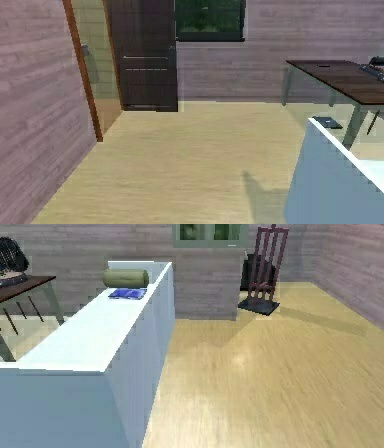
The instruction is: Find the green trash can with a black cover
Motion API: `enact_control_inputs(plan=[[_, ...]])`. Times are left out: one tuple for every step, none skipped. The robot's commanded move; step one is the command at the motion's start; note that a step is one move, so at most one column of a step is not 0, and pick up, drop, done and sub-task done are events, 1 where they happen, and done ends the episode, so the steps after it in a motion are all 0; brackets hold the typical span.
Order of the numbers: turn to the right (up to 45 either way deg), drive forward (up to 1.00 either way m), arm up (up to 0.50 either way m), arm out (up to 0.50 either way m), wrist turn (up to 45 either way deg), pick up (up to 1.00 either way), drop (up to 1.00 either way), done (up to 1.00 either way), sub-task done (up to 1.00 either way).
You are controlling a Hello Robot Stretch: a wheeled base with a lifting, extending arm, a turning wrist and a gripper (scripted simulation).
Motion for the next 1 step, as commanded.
enact_control_inputs(plan=[[0.0, 0.30, 0.00, 0.00, 0.0, 0.00, 0.00, 0.00, 0.00]])
